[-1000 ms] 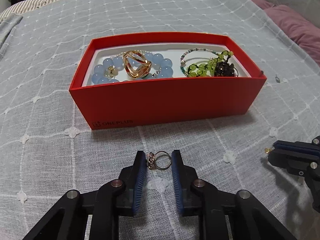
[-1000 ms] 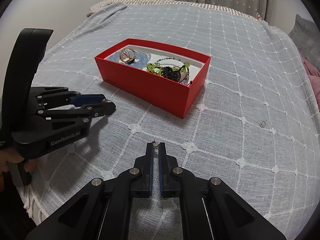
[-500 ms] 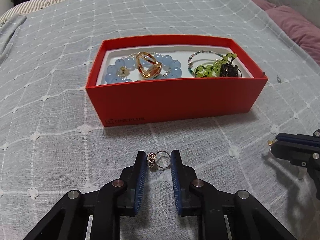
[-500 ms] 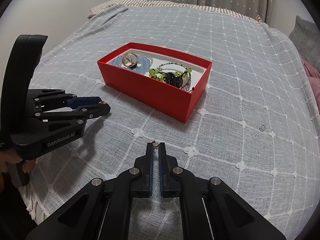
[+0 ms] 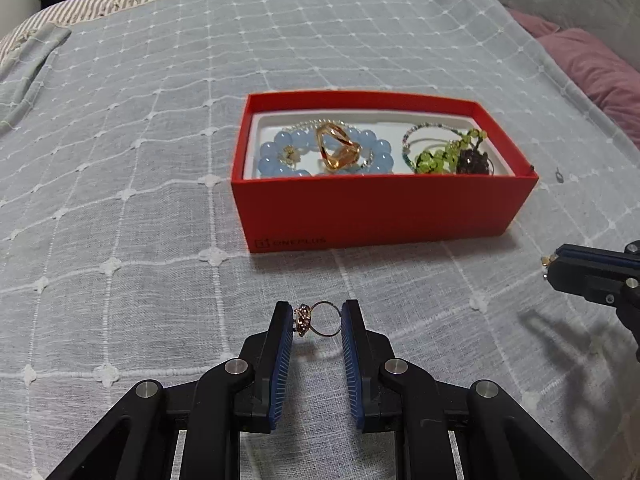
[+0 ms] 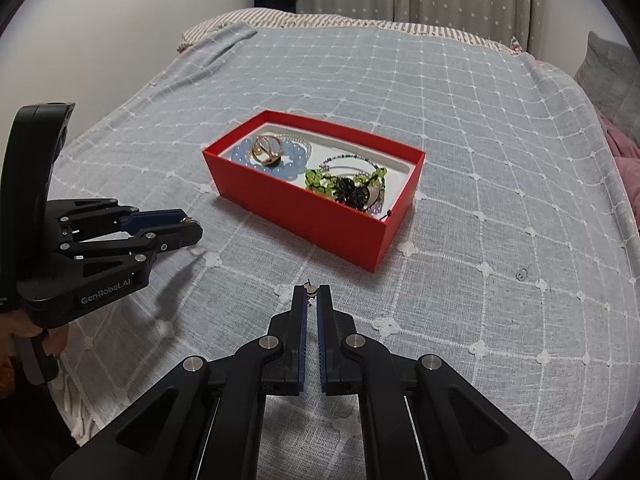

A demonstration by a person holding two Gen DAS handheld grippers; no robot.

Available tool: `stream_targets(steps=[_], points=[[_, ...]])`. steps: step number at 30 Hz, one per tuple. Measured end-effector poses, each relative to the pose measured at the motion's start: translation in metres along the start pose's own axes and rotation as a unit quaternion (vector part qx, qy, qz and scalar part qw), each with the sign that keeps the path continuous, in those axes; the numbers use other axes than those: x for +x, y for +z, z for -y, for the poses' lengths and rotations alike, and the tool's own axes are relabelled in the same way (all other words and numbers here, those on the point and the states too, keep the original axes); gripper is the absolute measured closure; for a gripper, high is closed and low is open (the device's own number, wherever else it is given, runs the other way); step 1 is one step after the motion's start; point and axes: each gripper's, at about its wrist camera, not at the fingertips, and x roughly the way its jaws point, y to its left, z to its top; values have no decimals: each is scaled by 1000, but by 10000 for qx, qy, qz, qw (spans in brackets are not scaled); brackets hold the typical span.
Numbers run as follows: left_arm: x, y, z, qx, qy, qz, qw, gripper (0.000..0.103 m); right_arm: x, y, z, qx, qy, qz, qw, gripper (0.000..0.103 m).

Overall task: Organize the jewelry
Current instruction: 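Carry both pieces into the red box and open both tools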

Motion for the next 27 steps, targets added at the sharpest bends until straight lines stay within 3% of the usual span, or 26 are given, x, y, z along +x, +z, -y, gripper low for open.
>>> stream_targets(steps=[15, 27], points=[[-14, 30, -11, -232, 108, 417, 9988, 84, -8, 41, 2, 247, -33, 484, 9985, 99], [10, 58, -8, -431, 268, 609, 9969, 84, 26, 70, 17, 586, -178, 483, 9970, 99]])
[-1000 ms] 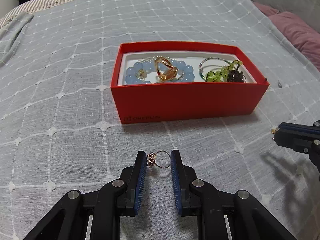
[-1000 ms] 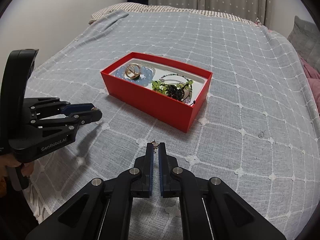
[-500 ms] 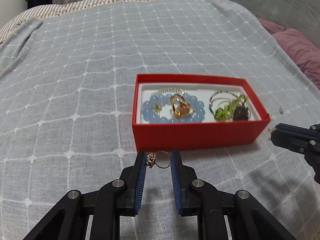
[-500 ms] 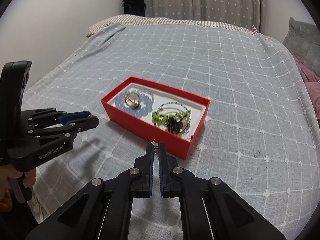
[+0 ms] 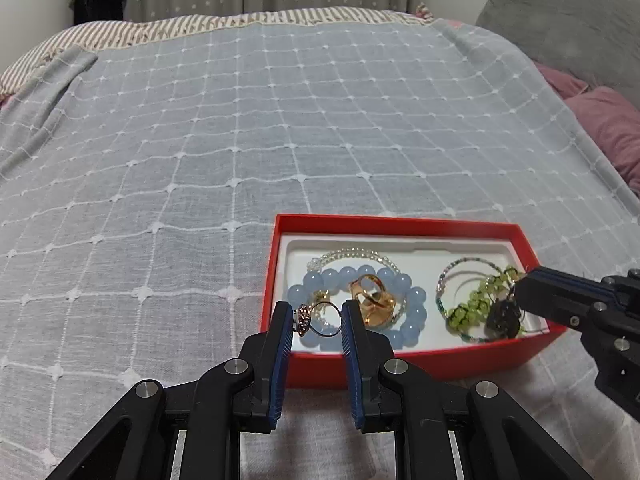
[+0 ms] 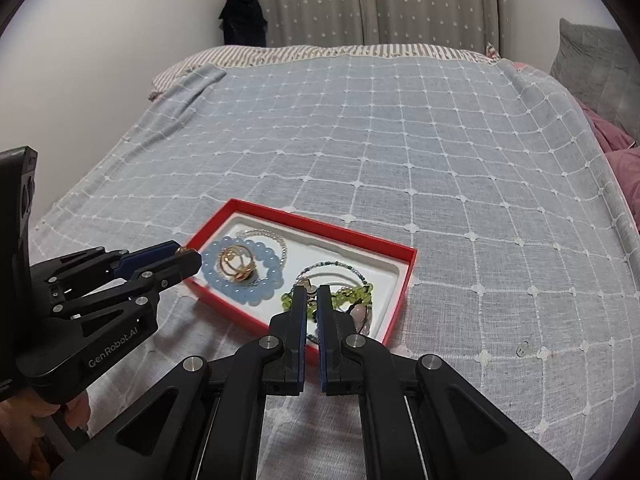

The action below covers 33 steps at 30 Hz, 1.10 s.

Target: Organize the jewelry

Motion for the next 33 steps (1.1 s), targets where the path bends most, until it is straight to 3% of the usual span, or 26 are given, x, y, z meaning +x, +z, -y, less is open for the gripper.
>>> stream_targets(steps=[9, 18, 20, 22, 26, 33], points=[[21, 7, -3, -241, -29, -69, 9997, 84, 17, 0, 7, -39, -173, -46, 9998, 98], [23, 7, 0, -113, 51, -22, 9999, 83, 22, 0, 7, -54, -181, -45, 9998, 97], [22, 7, 0, -94, 61, -14, 9999, 80, 22, 0, 8, -39, -176, -60, 9998, 97], [21, 7, 0, -81, 80, -11, 9999, 68, 21, 1, 9, -22, -170, -77, 9998, 97], [16, 8, 0, -50, 57, -17, 10000, 64, 15, 1, 11, 22, -100, -63, 9999, 83], [-1, 4, 7, 97, 15, 1, 10000, 45, -5, -1, 11, 85, -92, 32, 9999, 60]])
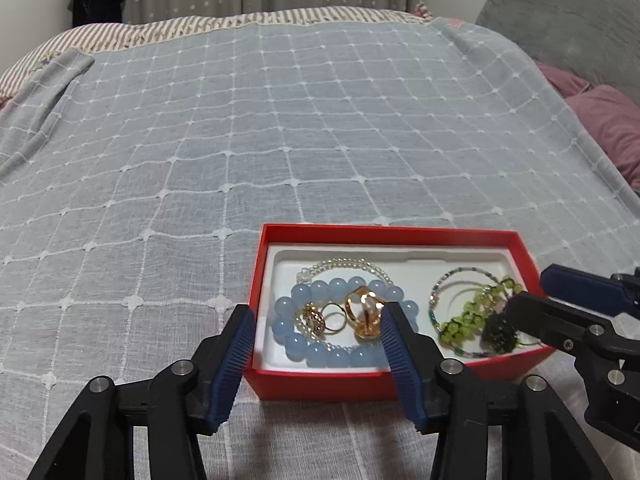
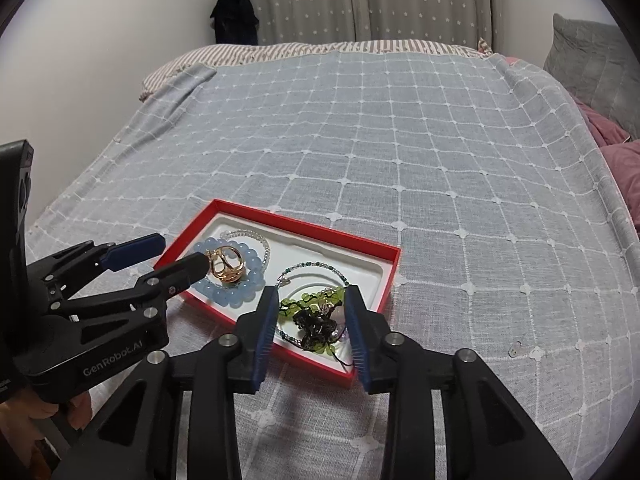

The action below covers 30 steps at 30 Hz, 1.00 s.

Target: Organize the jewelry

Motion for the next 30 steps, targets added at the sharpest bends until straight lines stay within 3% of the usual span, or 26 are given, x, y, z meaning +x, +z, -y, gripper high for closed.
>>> stream_targets(steps=[3, 13, 22, 30], points=[[-8, -4, 2, 75, 10, -32, 10000, 36, -8, -3, 2, 86, -22, -13, 10000, 52], [-23, -32, -9, -158, 172, -592, 9980, 12, -24, -28, -1, 156, -92, -452, 9988, 45], [-35, -55, -21, -341, 324, -979, 9941, 1, -29, -59, -11, 107, -181, -847, 9962, 38], [-41, -77, -21, -157, 535, -1189, 9913, 1, -28, -76, -11, -111, -443, -1055, 9934, 27]])
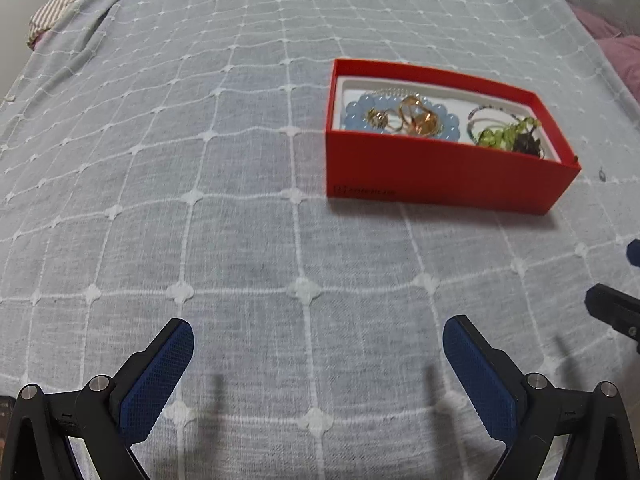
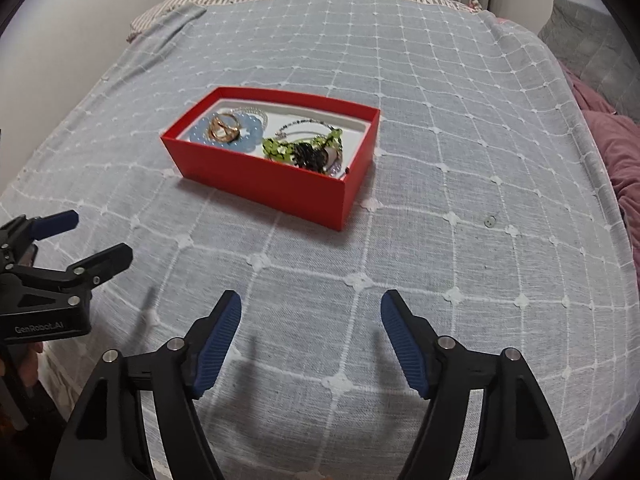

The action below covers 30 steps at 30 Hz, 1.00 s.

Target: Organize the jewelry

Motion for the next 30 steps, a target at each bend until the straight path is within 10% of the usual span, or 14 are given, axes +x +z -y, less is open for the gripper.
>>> stream_targets(steps=[30], points=[[3, -8, -2, -180, -68, -100, 9998, 1, 8, -11, -4, -133, -55, -258, 9996, 26]])
